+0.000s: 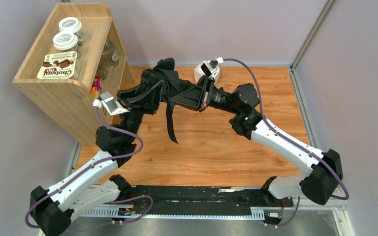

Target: Put away the umbrella

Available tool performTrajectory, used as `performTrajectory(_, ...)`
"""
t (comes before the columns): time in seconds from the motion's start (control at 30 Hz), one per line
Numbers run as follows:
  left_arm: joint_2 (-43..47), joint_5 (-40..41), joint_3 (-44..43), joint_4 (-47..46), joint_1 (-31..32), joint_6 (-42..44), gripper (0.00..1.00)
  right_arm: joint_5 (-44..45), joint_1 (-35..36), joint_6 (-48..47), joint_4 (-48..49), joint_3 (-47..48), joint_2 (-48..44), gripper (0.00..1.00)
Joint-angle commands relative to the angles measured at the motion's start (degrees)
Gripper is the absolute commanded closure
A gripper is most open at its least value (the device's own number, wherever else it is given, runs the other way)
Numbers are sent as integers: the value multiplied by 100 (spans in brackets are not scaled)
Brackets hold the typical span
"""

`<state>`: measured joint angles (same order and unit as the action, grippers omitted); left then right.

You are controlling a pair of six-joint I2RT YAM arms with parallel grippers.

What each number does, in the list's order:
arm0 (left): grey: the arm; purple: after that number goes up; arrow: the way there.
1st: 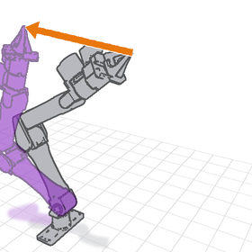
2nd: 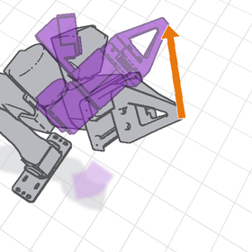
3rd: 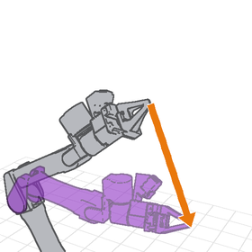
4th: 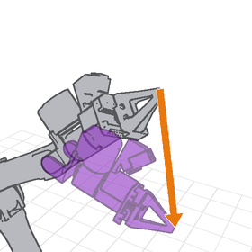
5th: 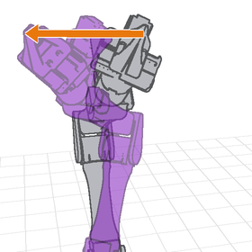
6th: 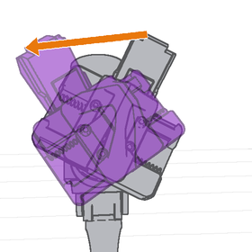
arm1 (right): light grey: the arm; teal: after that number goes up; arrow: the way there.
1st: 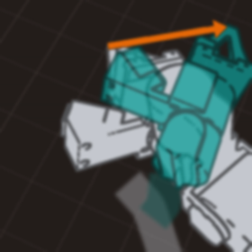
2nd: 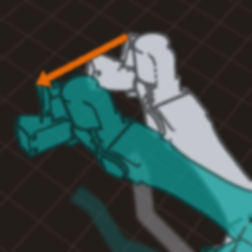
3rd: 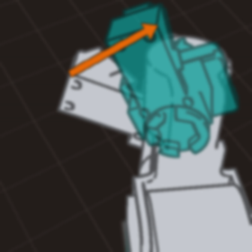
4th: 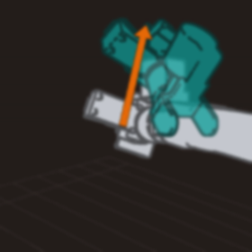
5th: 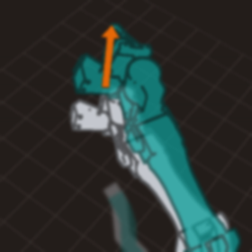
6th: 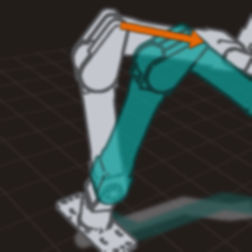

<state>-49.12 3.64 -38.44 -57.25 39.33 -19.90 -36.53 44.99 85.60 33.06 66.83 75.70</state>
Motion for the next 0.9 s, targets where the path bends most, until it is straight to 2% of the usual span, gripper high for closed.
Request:
performTrajectory(0.0, -299, 1499, -410, -313, -119, -1382, 100, -372, 256, -2180, 231, -12, -47, 100)
performTrajectory(0.07, -239, 1455, -489, -121, -119, -1980, 100, -250, 256, -3360, -465, 32, -56, 100)
performTrajectory(0.13, -116, 1666, -463, -41, -92, -2368, 100, -241, 326, -4040, -475, -55, -73, 100)
performTrajectory(0.23, 25, 1702, -542, 274, -92, -2807, 100, -204, 308, -4638, -737, 22, -21, 100)
performTrajectory(0.27, 87, 1762, -542, 389, -92, -3287, 100, 13, 334, -4901, -1079, 128, -29, 100)
performTrajectory(0.4, 17, 1763, -384, 83, -92, -4001, 100, 698, 370, -5833, -2116, 461, -12, 100)
performTrajectory(0.47, -9, 1754, -393, 127, -92, -4353, 100, 1024, 396, -6159, -2295, 542, -55, 100)
performTrajectory(0.6, -132, 1719, -498, 144, -92, -4724, 100, 1675, 423, -6433, -2549, 708, -135, 99)
performTrajectory(0.87, -106, 1719, -516, 180, -92, -4417, 100, 1702, 431, -5740, -3172, 1077, -345, 83)
